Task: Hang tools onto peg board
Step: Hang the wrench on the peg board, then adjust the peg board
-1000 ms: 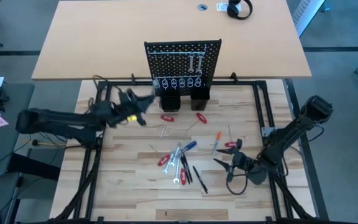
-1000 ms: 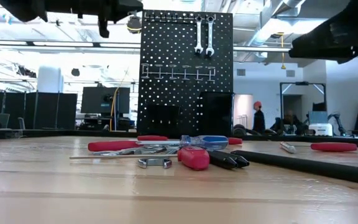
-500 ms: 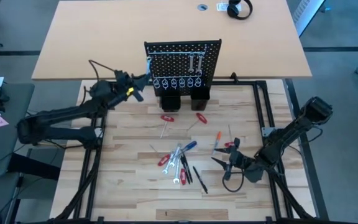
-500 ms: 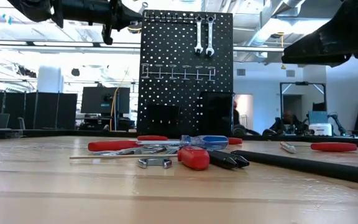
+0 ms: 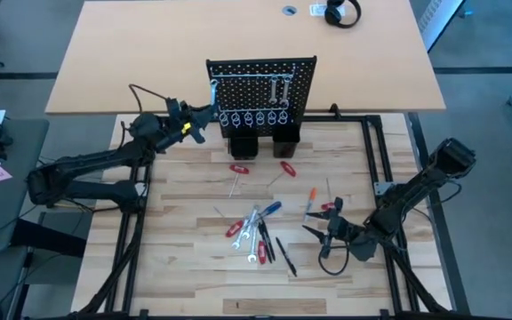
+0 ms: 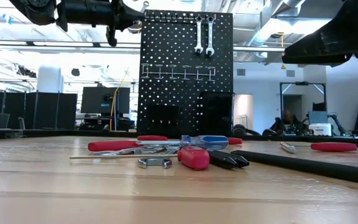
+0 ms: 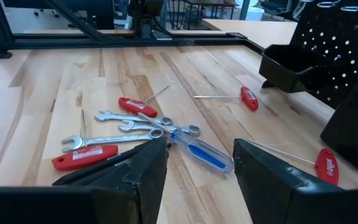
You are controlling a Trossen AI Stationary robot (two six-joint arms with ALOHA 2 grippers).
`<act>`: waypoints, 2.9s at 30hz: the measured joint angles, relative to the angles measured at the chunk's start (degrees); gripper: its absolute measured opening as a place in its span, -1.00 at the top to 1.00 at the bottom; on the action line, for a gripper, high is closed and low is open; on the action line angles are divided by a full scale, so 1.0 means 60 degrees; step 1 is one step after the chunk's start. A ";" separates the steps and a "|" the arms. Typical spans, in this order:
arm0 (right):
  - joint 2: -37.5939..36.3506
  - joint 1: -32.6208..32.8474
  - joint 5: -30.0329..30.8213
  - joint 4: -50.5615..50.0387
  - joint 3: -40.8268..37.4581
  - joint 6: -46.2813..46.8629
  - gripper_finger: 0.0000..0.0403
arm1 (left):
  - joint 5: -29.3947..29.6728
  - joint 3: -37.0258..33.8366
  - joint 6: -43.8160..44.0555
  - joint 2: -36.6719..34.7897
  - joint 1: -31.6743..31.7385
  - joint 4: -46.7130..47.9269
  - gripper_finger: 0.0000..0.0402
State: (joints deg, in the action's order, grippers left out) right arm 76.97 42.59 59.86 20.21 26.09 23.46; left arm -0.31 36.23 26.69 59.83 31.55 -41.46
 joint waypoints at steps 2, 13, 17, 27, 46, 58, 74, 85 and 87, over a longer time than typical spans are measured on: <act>0.0000 0.0000 0.0000 0.0002 0.0000 0.0000 0.05 | -0.0033 0.0000 0.0024 0.0035 0.0000 0.0032 1.00; -0.0004 0.0000 -0.0004 0.0011 0.0000 0.0000 0.05 | 0.0118 0.0000 0.0033 0.0051 0.0120 0.0421 1.00; -0.0004 0.0000 -0.0004 0.0011 0.0000 0.0000 0.05 | 0.0113 0.0000 0.0291 0.0049 0.0371 0.0612 1.00; -0.0004 0.0000 -0.0007 0.0011 0.0000 0.0000 0.05 | 0.0138 0.0007 0.0962 0.0040 0.0753 0.0745 1.00; -0.0004 0.0000 -0.0161 -0.0002 0.0000 0.0000 0.05 | 0.0386 -0.0004 0.1234 0.0025 0.0951 0.2014 0.19; -0.0404 -0.0952 -0.1541 -0.0038 0.0000 -0.0213 0.13 | 0.0033 -0.0007 -0.1072 -0.1139 0.0867 0.5453 0.17; -0.1856 -0.9549 -0.8720 0.0482 0.0530 -0.3373 0.96 | 0.2170 -0.3359 -0.1437 -0.0846 -0.0552 0.3315 0.37; -0.0225 -1.2117 -0.9958 0.0517 0.1762 -0.3928 0.94 | 0.2490 -0.3697 -0.1513 0.0536 -0.0820 0.1601 0.39; -0.0031 -1.2373 -0.9967 0.0490 0.1842 -0.3990 0.94 | 0.2491 -0.3690 -0.1544 0.0613 -0.0820 0.1537 0.39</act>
State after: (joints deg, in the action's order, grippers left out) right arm 76.78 -31.65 0.05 23.15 37.14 -0.48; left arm 14.63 14.09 17.42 63.51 26.63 -32.24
